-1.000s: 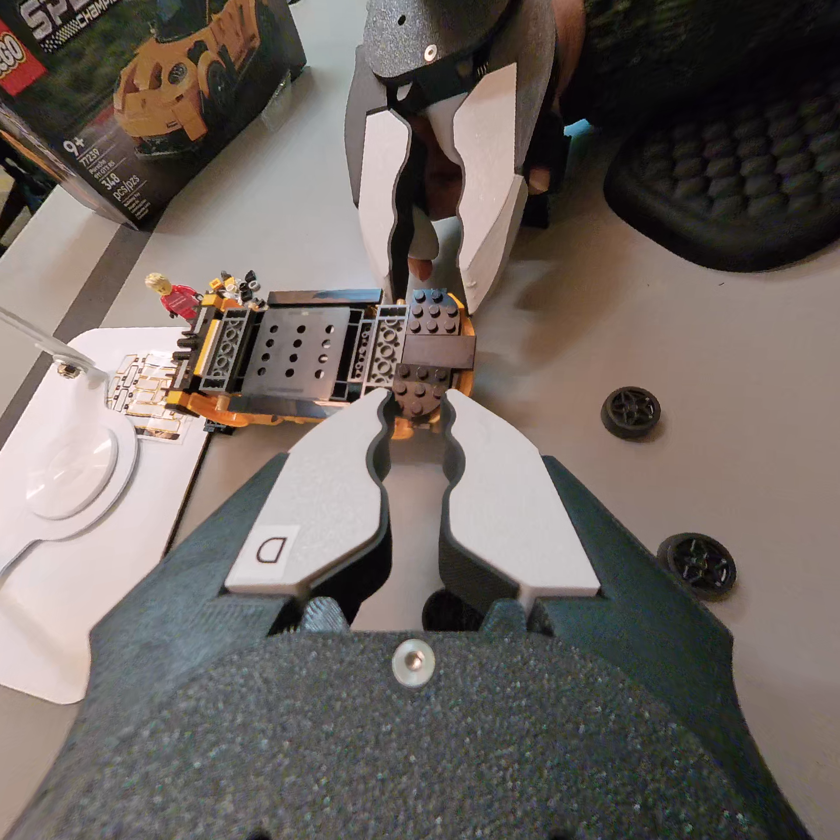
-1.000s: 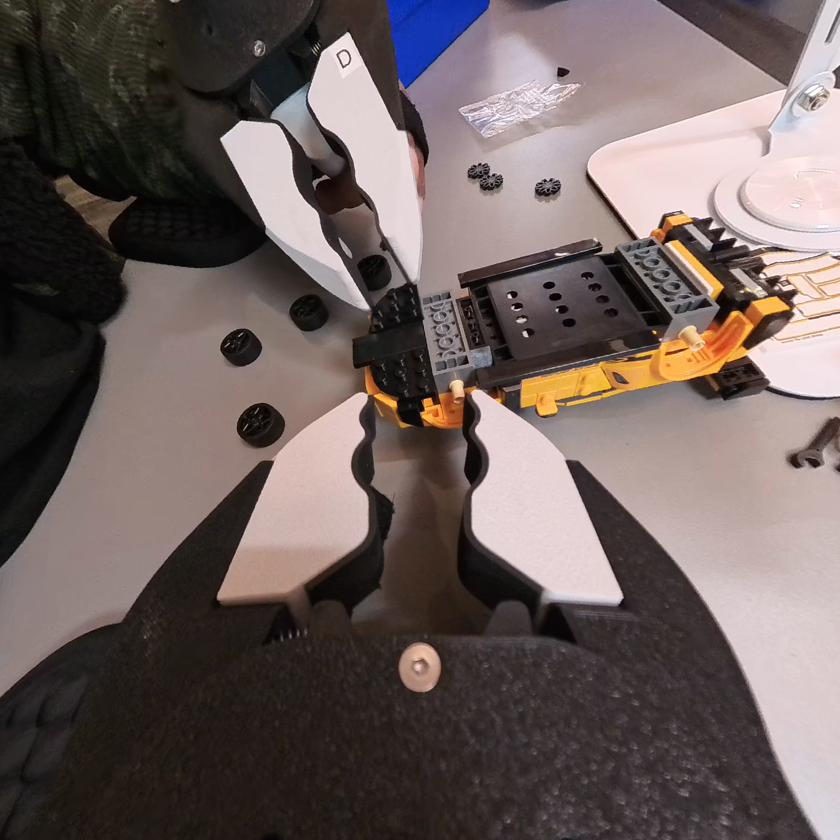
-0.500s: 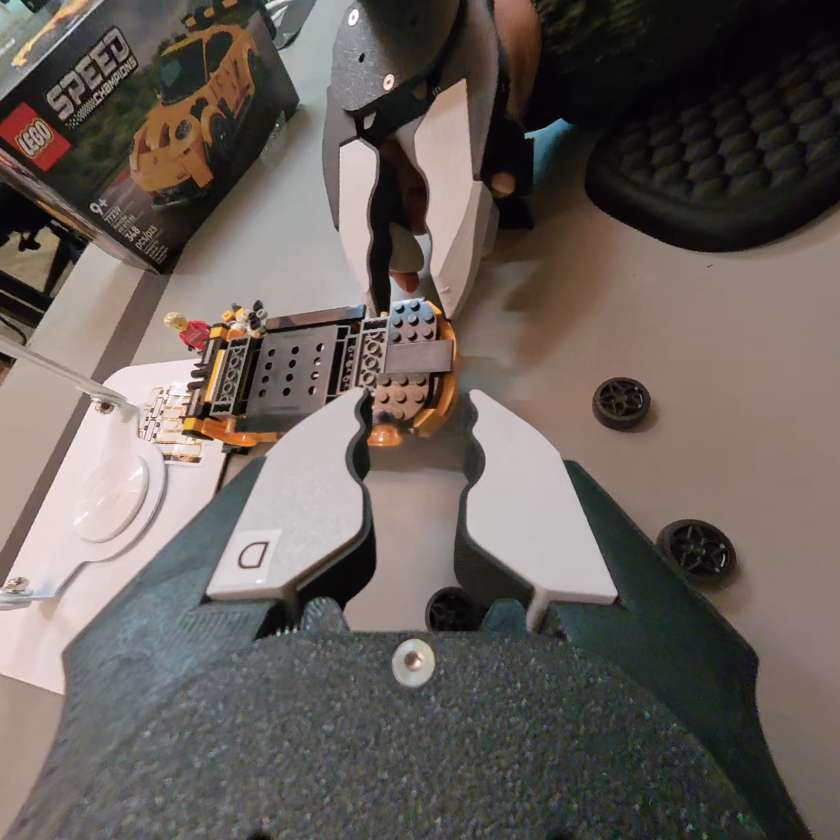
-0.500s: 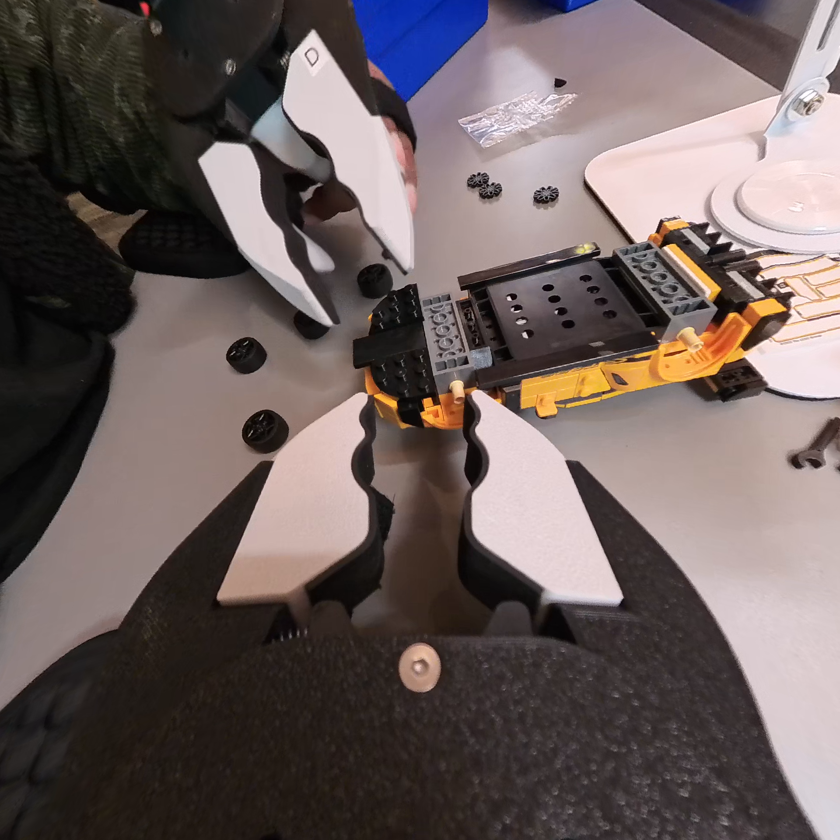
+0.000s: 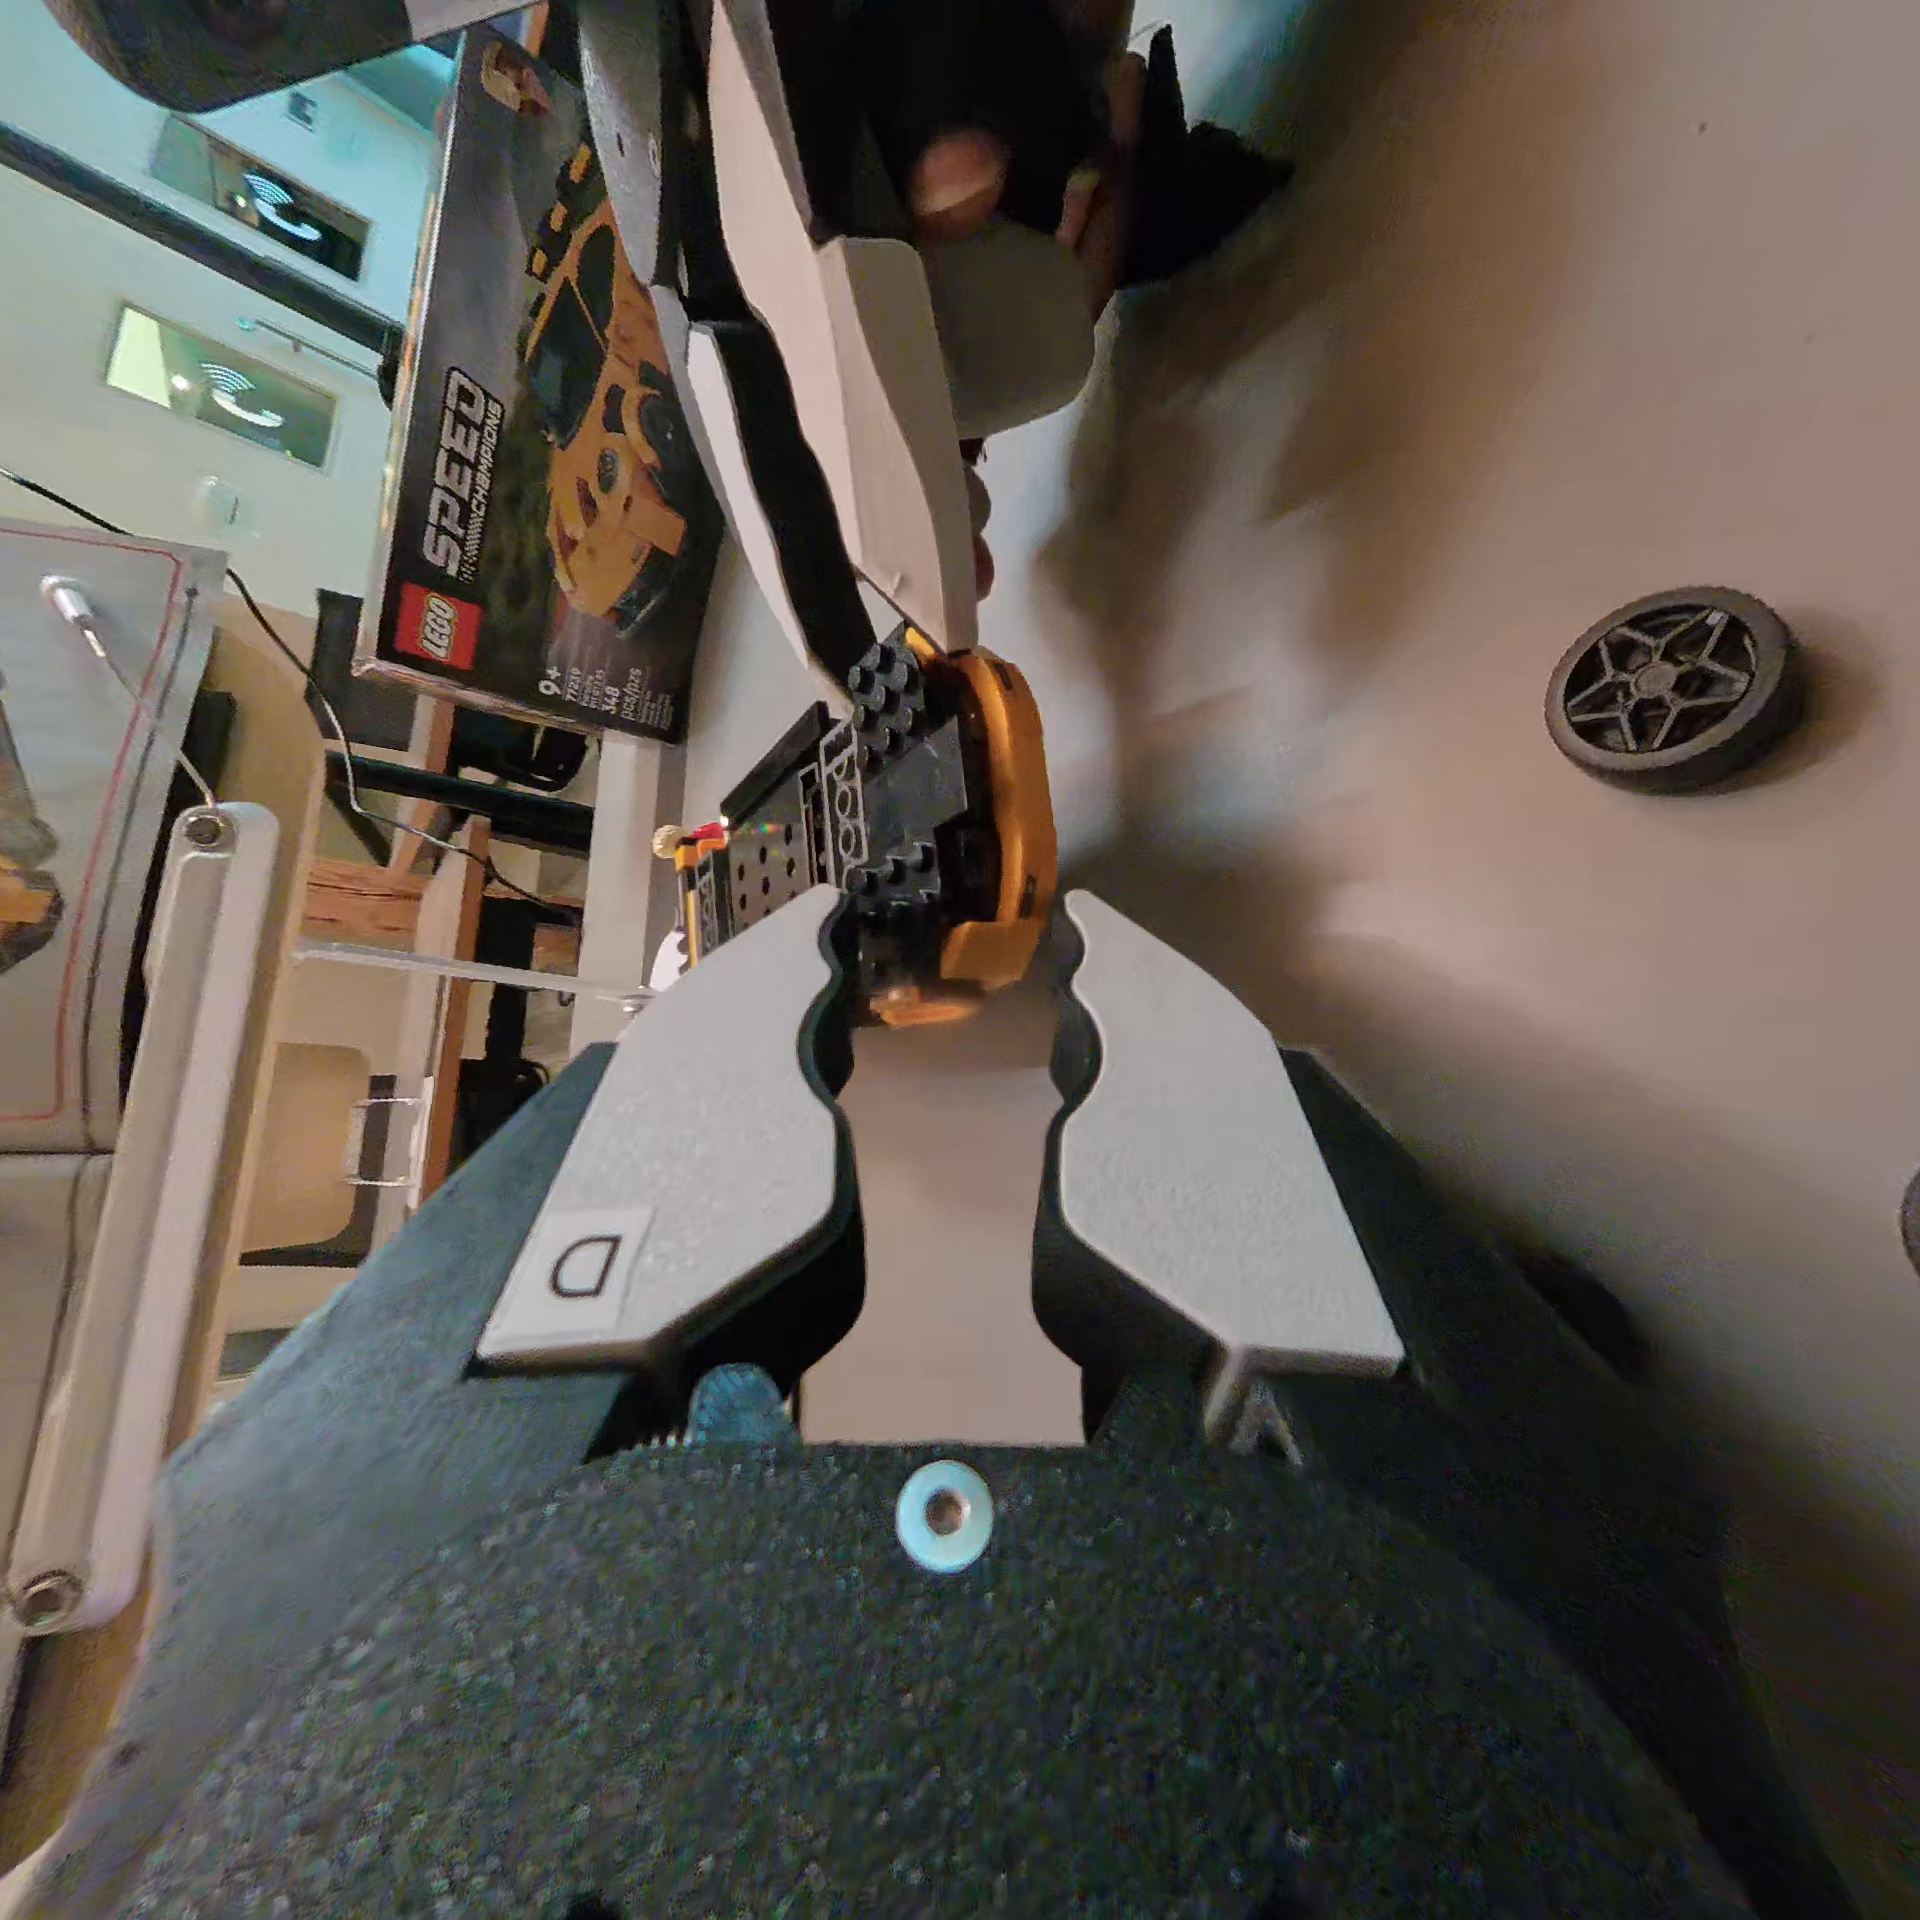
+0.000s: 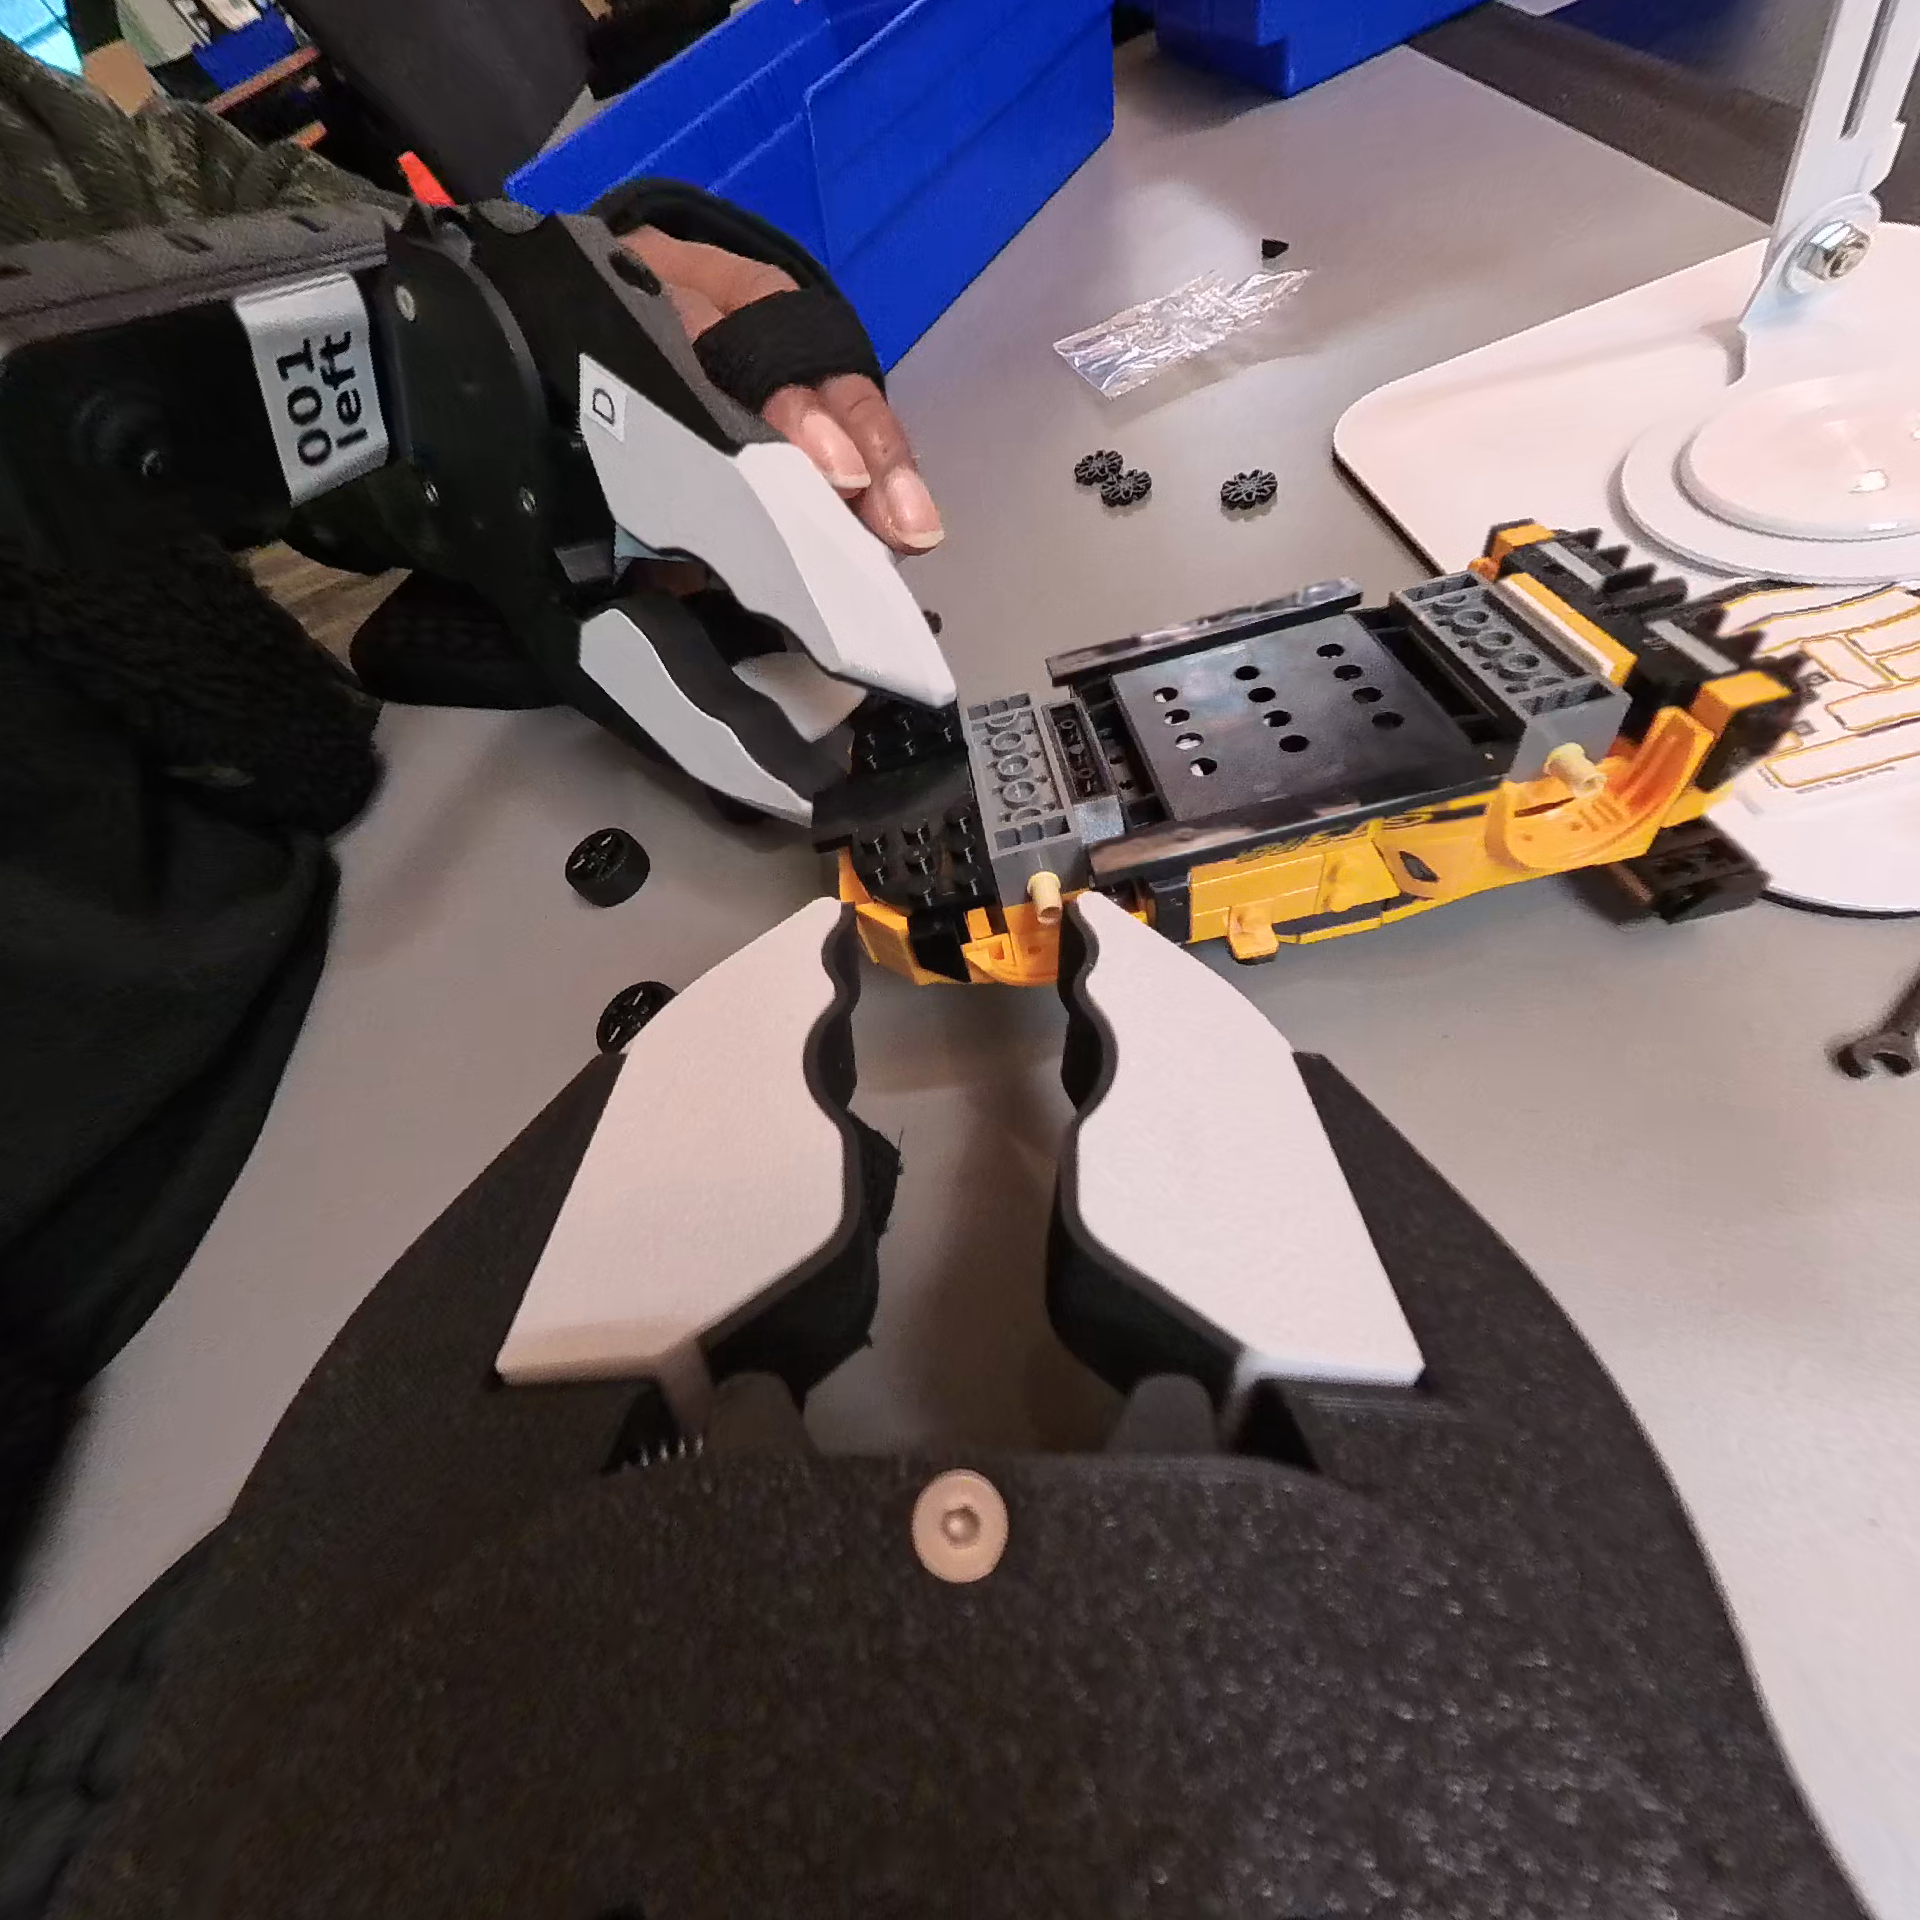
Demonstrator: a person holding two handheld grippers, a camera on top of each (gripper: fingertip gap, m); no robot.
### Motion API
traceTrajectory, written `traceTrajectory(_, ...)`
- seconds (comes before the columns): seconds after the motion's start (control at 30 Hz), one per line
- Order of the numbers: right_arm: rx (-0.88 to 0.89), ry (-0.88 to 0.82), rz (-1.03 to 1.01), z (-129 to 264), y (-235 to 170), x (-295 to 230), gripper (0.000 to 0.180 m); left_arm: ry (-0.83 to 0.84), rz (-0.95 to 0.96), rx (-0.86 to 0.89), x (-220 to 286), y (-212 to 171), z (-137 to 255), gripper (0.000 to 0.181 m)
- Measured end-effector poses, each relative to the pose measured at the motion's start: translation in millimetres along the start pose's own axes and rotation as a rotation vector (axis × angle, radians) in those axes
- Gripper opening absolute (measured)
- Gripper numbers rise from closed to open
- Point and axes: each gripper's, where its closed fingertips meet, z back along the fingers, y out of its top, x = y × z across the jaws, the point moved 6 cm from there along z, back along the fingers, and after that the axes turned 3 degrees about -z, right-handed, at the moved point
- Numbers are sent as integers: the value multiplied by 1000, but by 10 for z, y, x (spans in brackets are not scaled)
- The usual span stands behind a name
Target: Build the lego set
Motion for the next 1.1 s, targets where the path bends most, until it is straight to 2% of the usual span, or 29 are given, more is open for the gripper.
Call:
traceTrajectory(0.1, 3, 5, -9, 3, 5, 0, 36, 10, -43, -5, 25, 9, -1, 30)
traceTrajectory(0.53, -4, 4, -14, -20, -1, -7, 33, -47, -59, -43, 93, -8, -71, 33)
traceTrajectory(0.77, -65, -8, -6, -34, -70, 6, 34, -62, -71, -50, 122, -30, -82, 33)
traceTrajectory(1.1, -145, -127, 73, 1, -141, -22, 36, -78, -90, -47, 137, -23, -114, 33)
